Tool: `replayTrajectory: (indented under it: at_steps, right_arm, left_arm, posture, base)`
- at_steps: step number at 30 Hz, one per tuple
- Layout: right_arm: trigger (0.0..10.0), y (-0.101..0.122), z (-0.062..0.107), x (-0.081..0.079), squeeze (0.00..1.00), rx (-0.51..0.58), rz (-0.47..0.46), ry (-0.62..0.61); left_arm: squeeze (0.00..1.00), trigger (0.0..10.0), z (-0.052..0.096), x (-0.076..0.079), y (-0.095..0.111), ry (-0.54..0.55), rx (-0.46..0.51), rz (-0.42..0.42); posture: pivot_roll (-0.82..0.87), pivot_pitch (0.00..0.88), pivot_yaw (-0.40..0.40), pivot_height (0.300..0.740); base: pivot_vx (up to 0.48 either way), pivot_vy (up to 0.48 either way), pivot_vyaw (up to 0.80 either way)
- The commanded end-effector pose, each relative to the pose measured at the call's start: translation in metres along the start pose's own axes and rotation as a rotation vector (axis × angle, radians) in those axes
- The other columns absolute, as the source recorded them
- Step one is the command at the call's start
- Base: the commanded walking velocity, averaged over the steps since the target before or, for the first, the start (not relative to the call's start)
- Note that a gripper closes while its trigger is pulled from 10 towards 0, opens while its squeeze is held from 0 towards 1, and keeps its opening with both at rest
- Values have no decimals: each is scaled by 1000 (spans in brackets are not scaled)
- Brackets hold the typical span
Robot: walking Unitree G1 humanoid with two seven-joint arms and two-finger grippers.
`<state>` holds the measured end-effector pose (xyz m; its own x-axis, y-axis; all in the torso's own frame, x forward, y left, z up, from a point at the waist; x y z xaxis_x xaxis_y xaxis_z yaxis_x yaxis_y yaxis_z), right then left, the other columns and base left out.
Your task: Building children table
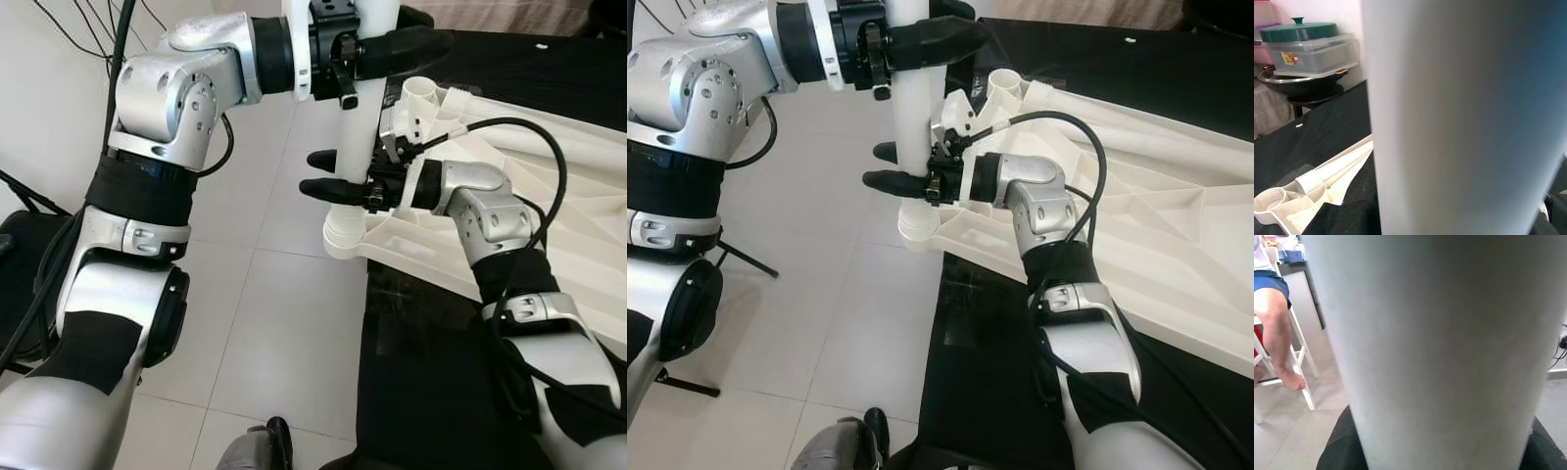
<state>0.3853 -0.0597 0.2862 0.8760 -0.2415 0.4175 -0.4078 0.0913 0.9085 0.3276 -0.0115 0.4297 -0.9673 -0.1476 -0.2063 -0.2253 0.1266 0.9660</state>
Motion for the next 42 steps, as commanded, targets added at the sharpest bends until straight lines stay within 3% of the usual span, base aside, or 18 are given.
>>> replayTrajectory:
  at_steps: [1, 2, 3, 6, 7, 15, 16, 22, 24, 25, 26, 27, 28, 31, 33, 37, 40, 42]
  right_arm:
    - [0, 8, -4, 4, 0, 37, -9, -15]
    - [0, 7, -4, 5, 0, 37, -8, -17]
    - [0, 7, -4, 5, 0, 38, -7, -16]
    - [0, 6, -3, 5, 0, 39, -7, -14]
    - [0, 6, -2, 6, 0, 42, -5, -13]
    - [0, 0, 10, 12, 0, 27, -4, -80]
    - [0, -6, 16, 14, 0, -8, -9, -127]
    - [0, -31, 32, 9, 0, -136, -55, -302]
    - [0, -70, 75, 17, 0, -474, 19, -876]
    - [0, -70, 75, 17, 0, -474, 19, -876]
    - [0, -80, 88, -5, 0, -541, -29, -997]
    - [0, -80, 88, -5, 0, -541, -29, -997]
    - [0, -85, 92, -23, 0, -530, -108, -1034]
    - [0, -84, 90, -23, 0, -511, -119, -1028]
    - [0, -75, 87, -11, 0, -475, -125, -1063]
    - [0, -71, 90, -4, 0, -469, -117, -1082]
    - [0, -65, 100, 3, 0, -476, -88, -1115]
    - [0, -58, 117, 8, 0, -507, -61, -1195]
  left_arm:
    - [0, 0, -11, 17, 1, -97, -4, -2]
    - [0, 0, -11, 17, 1, -100, -3, -5]
    - [0, 1725, -11, 17, 2, -91, 4, -26]
    - [0, 1725, -11, 16, 3, -85, 8, -41]
    - [1000, 10000, -11, 16, 4, -83, 18, -52]
    - [1000, 10000, -11, 12, 8, -63, 28, -35]
    - [0, 10000, -10, 17, 7, -100, 19, -23]
    - [0, 10000, -9, 17, 9, -96, 25, -21]
    - [0, 10000, -8, 16, 7, -83, 19, -12]
    - [0, 10000, -8, 16, 7, -83, 19, -12]
    - [0, 10000, -7, 15, 6, -76, 17, -9]
    - [0, 10000, -7, 15, 6, -76, 17, -9]
    - [0, 10000, -7, 14, 3, -72, 9, -6]
    - [0, 10000, -7, 13, 2, -71, 7, -6]
    - [0, 10000, -8, 13, 5, -72, 16, -16]
    - [0, 10000, -7, 12, 7, -66, 21, -21]
    - [0, 10000, -5, 11, 7, -59, 19, -24]
    - [0, 10000, -1, 12, 4, -60, 9, -24]
  posture:
    - [137, 256, 45, 740]
    - [137, 256, 45, 740]
    - [135, 254, 49, 740]
    - [135, 254, 49, 740]
    - [134, 253, 51, 740]
    - [132, 253, 51, 740]
    - [131, 254, 49, 740]
    - [131, 265, 26, 740]
    - [146, 258, 5, 740]
    - [146, 258, 5, 740]
    - [157, 263, 6, 740]
    - [157, 263, 6, 740]
    - [129, 246, 19, 740]
    - [129, 246, 19, 740]
    - [122, 233, 14, 740]
    - [124, 230, 12, 740]
    - [124, 229, 12, 740]
    - [119, 221, 13, 740]
  base:
    - [0, 0, 0]
    - [0, 0, 0]
    - [0, 0, 0]
    - [0, 0, 0]
    - [0, 0, 0]
    - [0, 0, 0]
    - [0, 0, 0]
    - [0, 0, 0]
    - [0, 0, 0]
    - [0, 0, 0]
    - [0, 0, 0]
    - [0, 0, 0]
    - [0, 0, 0]
    - [0, 0, 0]
    - [0, 0, 0]
    - [0, 0, 0]
    - [0, 0, 0]
    - [0, 0, 0]
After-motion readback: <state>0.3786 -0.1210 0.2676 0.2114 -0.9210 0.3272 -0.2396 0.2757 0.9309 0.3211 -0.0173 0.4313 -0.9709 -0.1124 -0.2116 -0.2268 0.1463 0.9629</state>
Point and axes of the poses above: a point about 5 cm out from each wrist's last joint towards the gripper, its own z axis pointing back from the gripper into the wrist, its own y axis along the axis of the wrist's last joint, x = y × z, the point moved 6 cm from there along -z, pointing out of the wrist towards the gripper, and after that the axes turned 10 degrees about z, right-handed, at the moved point
